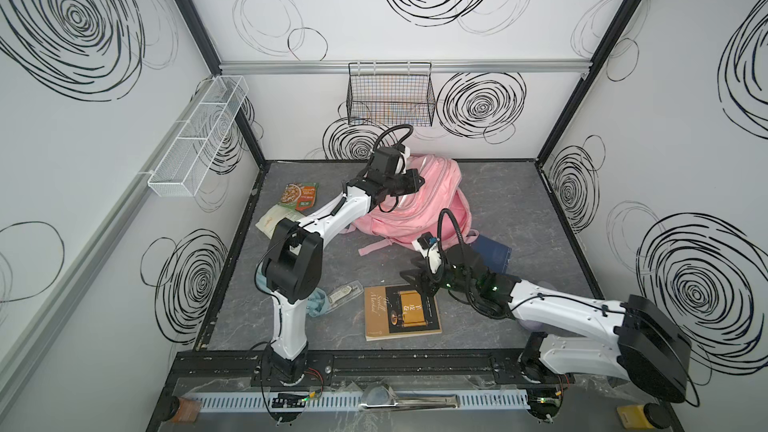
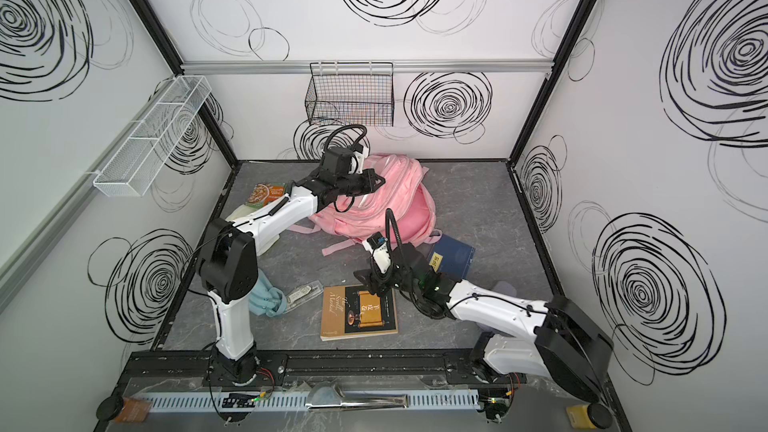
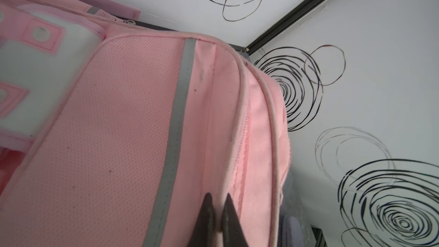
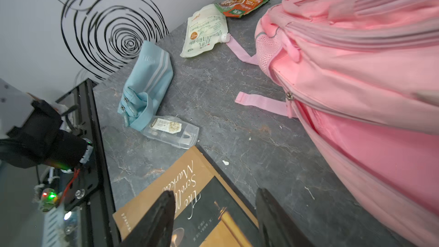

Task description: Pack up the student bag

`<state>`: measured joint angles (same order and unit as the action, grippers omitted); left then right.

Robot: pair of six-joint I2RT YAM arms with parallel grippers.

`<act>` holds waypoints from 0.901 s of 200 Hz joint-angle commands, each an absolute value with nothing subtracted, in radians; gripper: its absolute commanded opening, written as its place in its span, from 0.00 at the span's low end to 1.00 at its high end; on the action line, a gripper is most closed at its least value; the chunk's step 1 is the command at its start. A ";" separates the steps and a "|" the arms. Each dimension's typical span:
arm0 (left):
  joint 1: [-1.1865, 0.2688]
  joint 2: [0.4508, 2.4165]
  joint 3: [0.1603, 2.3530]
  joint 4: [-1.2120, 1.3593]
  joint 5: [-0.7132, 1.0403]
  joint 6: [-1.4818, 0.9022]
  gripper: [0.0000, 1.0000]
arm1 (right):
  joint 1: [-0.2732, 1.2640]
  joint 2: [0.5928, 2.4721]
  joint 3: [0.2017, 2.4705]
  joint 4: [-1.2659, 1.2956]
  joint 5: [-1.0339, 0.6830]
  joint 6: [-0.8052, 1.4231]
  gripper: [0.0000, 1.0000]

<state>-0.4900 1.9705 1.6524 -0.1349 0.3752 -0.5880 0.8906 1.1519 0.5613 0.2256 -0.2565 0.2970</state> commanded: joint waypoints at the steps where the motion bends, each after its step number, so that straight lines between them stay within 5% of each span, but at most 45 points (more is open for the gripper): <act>1: -0.460 1.982 1.681 -0.163 0.344 -0.449 0.00 | 0.854 1.027 0.538 0.048 -0.142 0.442 0.59; 41: -0.457 1.989 1.633 -0.124 0.347 -0.457 0.01 | 0.620 0.851 0.526 -0.182 -0.047 0.567 0.65; 57: -0.459 1.982 1.638 -0.127 0.348 -0.456 0.28 | 0.484 0.824 0.532 -0.250 -0.023 0.589 0.69; 79: -0.469 1.948 1.644 -0.131 0.352 -0.451 0.46 | 0.317 0.831 0.531 -0.273 -0.038 0.589 0.77; 127: -0.611 1.831 1.602 -0.096 0.278 -0.433 0.50 | 0.034 0.951 0.504 -0.235 -0.128 0.589 0.81; 180: -0.827 1.988 1.582 -0.048 0.378 -0.504 0.50 | -0.104 0.988 0.397 -0.121 -0.236 0.603 0.80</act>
